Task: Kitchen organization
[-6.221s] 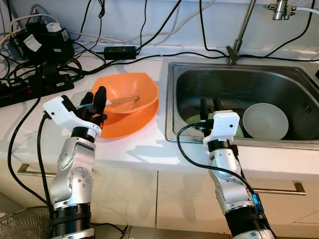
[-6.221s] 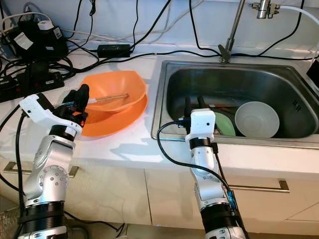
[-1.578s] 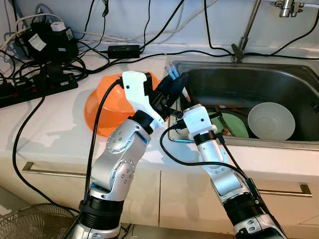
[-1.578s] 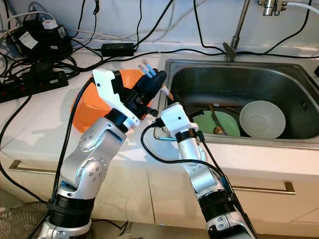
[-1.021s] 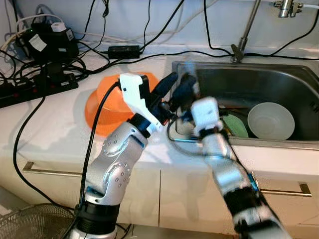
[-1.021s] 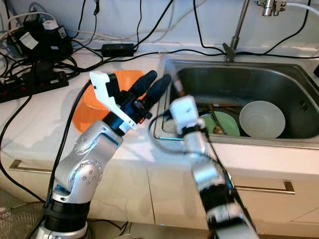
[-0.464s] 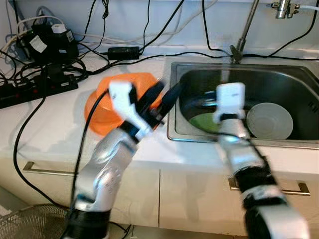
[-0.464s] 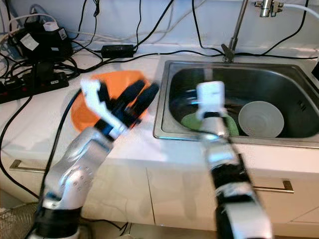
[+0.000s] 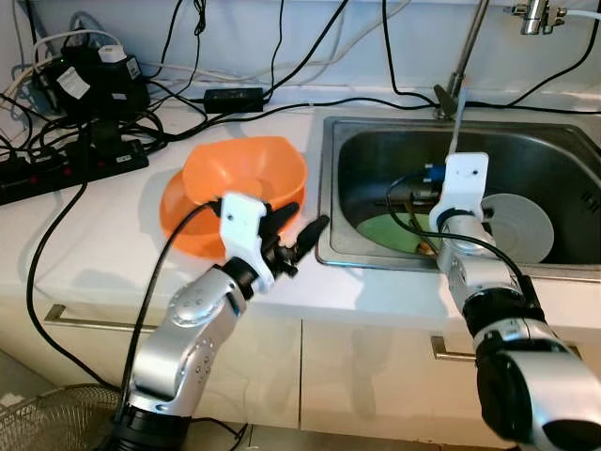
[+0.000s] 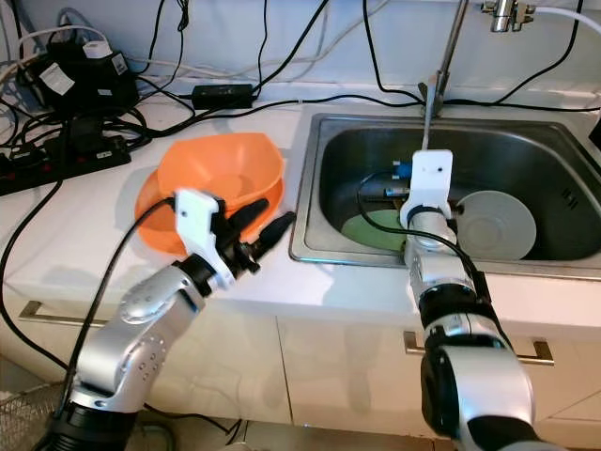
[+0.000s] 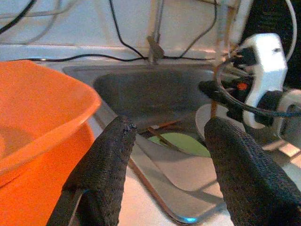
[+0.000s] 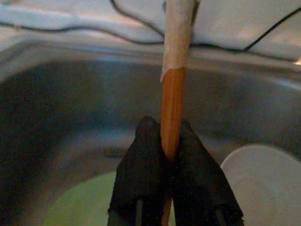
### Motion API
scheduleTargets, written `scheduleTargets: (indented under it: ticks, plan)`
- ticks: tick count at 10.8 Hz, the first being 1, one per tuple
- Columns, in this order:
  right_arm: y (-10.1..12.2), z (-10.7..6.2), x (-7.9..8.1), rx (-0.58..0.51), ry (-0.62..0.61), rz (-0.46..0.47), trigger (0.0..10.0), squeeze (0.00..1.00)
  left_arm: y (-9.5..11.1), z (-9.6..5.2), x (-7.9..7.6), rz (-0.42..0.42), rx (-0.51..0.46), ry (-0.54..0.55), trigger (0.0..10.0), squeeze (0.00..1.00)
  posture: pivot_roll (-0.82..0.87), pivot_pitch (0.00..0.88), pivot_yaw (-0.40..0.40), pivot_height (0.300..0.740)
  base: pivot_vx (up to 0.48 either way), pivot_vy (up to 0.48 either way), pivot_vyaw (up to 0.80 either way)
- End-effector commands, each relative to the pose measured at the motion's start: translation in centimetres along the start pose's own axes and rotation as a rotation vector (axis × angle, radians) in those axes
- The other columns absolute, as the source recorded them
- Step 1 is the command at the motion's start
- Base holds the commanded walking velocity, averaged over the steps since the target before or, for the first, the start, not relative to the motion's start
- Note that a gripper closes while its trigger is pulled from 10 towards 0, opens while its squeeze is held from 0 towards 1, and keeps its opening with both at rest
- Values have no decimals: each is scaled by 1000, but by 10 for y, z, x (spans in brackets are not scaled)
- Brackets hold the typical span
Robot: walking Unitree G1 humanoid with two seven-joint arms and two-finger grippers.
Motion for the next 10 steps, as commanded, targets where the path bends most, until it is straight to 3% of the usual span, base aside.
scheduleTargets:
  ticks: [1, 4, 8, 9, 10]
  plan:
    - [-3, 2, 0, 52, 7, 28, 10000, 0, -4, 1, -10, 24, 23, -46, 10000, 0, 108, 0, 48, 740, 0, 0, 0]
    - [-28, 1, 4, 204, 25, 87, 10000, 0, -18, -4, -26, 53, 82, -135, 10000, 0, 123, 0, 43, 740, 0, 0, 0]
    - [-42, -3, 11, 264, 54, 62, 10000, 0, -27, -8, -35, 76, 127, -181, 10000, 0, 132, 0, 39, 740, 0, 0, 0]
    - [-43, -3, 12, 271, 60, 66, 10000, 557, -28, -9, -37, 74, 133, -186, 10000, 0, 134, 0, 36, 740, 0, 0, 0]
    - [-43, -3, 14, 274, 67, 67, 10000, 933, -29, -9, -38, 74, 139, -192, 10000, 0, 134, 0, 36, 740, 0, 0, 0]
Point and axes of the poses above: a point about 5 cm out from each wrist's last joint towards the gripper, its own z axis pointing out of the wrist towards the gripper, its own y axis along the axis of the wrist's last joint, x = y × z, the point moved 5 cm from there along z, pointing out of the wrist towards the gripper, and after that the axes turned 13 degrees about z, right-handed, at the moved point
